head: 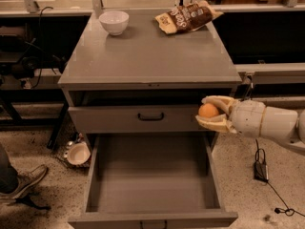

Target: Pick orange from middle drawer and place on counter

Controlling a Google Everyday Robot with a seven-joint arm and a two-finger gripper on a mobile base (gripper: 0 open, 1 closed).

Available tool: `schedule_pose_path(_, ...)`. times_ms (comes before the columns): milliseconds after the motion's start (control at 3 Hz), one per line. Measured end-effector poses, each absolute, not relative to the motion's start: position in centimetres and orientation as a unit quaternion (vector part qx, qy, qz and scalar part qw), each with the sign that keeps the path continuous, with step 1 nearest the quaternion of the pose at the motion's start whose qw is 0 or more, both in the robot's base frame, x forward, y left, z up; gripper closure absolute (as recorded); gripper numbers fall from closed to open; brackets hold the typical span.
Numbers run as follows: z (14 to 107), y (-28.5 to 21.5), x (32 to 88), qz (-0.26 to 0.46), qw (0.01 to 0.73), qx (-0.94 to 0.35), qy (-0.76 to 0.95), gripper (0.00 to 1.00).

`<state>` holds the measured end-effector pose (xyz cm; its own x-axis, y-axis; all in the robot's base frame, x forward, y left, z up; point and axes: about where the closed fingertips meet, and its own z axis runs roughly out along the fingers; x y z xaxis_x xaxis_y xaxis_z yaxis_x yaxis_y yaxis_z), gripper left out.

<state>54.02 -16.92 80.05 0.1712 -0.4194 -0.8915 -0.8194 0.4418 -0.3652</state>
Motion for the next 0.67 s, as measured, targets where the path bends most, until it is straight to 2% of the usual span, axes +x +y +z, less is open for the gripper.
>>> schedule_pose_path(667, 84.7, -19.3, 60.8, 0.168, 0.622, -0.457, 0.612, 1.00)
